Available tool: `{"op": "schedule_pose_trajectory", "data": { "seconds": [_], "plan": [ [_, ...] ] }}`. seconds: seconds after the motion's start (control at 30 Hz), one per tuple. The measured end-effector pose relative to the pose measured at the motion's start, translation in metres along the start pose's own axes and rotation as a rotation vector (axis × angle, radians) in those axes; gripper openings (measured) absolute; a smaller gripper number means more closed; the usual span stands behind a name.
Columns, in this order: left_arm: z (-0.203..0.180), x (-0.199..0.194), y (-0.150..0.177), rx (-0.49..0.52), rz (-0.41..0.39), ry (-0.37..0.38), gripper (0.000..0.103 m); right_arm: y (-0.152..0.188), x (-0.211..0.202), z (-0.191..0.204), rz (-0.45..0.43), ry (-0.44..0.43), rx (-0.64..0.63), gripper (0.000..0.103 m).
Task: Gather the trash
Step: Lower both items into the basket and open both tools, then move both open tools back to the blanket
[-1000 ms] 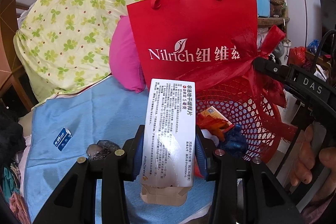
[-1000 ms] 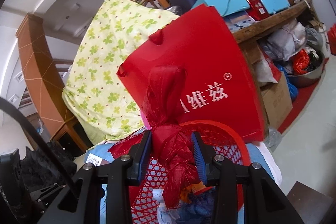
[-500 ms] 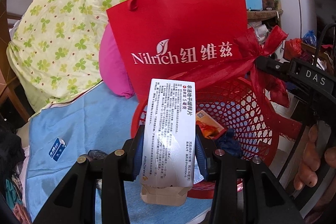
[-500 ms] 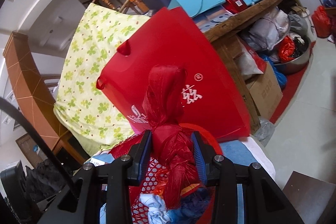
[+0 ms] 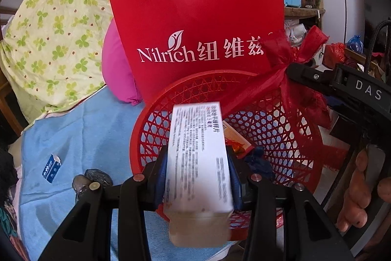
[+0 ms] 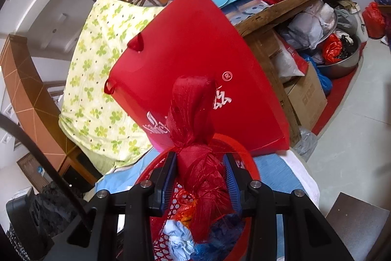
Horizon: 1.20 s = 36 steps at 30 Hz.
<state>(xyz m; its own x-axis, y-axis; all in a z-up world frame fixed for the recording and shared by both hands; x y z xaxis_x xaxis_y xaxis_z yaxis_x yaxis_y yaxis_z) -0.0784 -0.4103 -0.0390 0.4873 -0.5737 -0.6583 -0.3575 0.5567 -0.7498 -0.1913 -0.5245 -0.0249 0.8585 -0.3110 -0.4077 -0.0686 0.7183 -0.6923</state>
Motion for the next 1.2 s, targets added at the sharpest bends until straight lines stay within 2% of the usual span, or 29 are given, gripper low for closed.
{"op": "schedule_pose_trajectory", "data": {
  "seconds": [0.03, 0.1, 0.13, 0.17, 0.4, 0.63, 0.83, 0.97, 1.1, 1.2],
  "plan": [
    [0.000, 0.001, 0.000, -0.002, 0.000, 0.001, 0.047, 0.001, 0.001, 0.001, 0.007, -0.002, -0.001, 0.045],
    [0.002, 0.001, 0.000, -0.007, -0.005, -0.003, 0.054, 0.002, 0.003, 0.003, 0.016, -0.005, -0.004, 0.047],
    [0.003, 0.000, 0.000, -0.010, -0.009, -0.005, 0.062, 0.003, 0.003, 0.004, 0.019, -0.012, -0.004, 0.051],
    [0.004, -0.002, 0.000, -0.013, -0.016, -0.006, 0.064, 0.003, 0.003, 0.005, 0.023, -0.023, 0.003, 0.059],
    [0.024, -0.020, 0.006, -0.030, -0.056, -0.046, 0.066, 0.003, -0.002, 0.015, -0.015, -0.020, -0.014, 0.061],
    [0.077, -0.043, 0.028, -0.081, -0.072, -0.149, 0.069, 0.003, -0.005, 0.033, -0.045, -0.045, -0.035, 0.061],
    [0.146, -0.062, 0.067, -0.173, -0.047, -0.255, 0.070, 0.011, -0.021, 0.079, -0.130, -0.133, -0.124, 0.061],
    [0.194, -0.079, 0.096, -0.244, -0.035, -0.334, 0.070, 0.027, -0.037, 0.127, -0.192, -0.244, -0.221, 0.061],
    [0.233, -0.095, 0.127, -0.311, -0.025, -0.395, 0.070, 0.053, -0.037, 0.170, -0.176, -0.303, -0.326, 0.061],
    [0.264, -0.108, 0.153, -0.362, -0.012, -0.435, 0.070, 0.083, -0.026, 0.204, -0.120, -0.327, -0.424, 0.061]
  ]
}}
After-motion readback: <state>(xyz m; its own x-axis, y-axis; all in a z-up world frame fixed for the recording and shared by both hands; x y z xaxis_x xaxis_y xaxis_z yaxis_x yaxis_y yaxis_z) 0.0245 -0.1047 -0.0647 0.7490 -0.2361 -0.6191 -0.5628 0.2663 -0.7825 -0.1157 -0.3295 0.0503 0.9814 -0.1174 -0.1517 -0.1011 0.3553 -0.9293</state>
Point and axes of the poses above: each gripper's, at about its wrist camera, not at the fingertips, and x roughly the way its jaws point, z to its left, y to its underside, the point moved 7 cm from there along x, roughly the way its jaws point, and after that the axes turned 10 degrees about y, right-handed, at the moved point
